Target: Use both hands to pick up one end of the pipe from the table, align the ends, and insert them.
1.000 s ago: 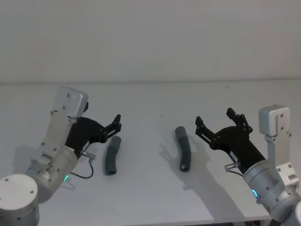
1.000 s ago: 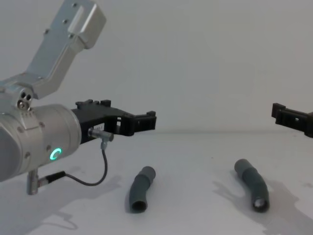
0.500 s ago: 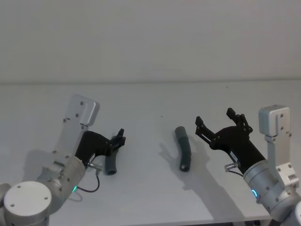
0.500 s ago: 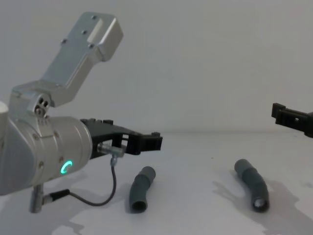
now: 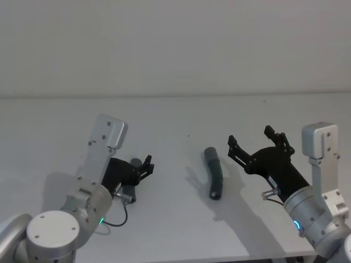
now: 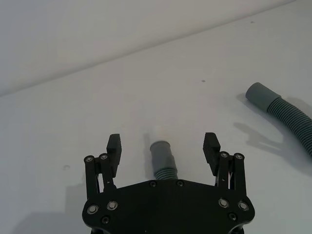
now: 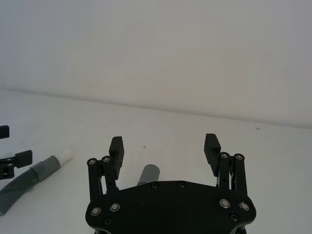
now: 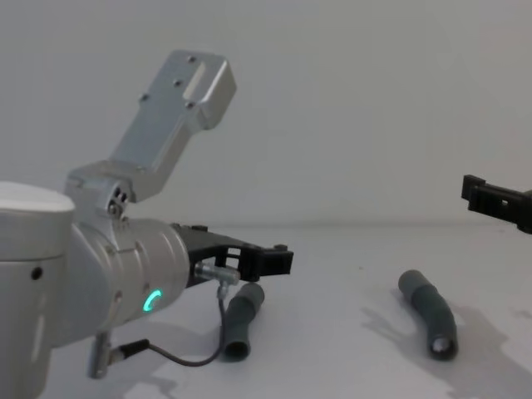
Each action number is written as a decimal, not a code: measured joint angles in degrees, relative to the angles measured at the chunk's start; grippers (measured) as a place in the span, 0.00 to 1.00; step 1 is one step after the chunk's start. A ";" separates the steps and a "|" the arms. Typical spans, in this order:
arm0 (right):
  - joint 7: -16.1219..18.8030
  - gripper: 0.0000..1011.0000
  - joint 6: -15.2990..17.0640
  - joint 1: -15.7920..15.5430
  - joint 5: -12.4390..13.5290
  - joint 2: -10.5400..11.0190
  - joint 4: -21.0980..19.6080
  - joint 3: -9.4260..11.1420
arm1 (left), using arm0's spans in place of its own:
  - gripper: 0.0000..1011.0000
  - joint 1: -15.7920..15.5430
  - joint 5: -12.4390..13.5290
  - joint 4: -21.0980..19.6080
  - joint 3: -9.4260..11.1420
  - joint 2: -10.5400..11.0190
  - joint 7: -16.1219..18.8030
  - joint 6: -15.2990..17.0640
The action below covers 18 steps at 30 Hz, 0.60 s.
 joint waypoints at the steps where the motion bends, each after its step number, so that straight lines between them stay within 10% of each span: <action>1: 0.00 0.99 0.00 0.00 0.00 0.00 0.00 0.00 | 0.99 -0.16 -0.01 0.48 0.01 -0.44 0.03 0.01; 18: 0.00 0.99 0.00 0.00 0.00 0.00 0.00 0.00 | 0.99 -1.56 -2.54 4.88 -1.62 -5.17 -0.25 2.07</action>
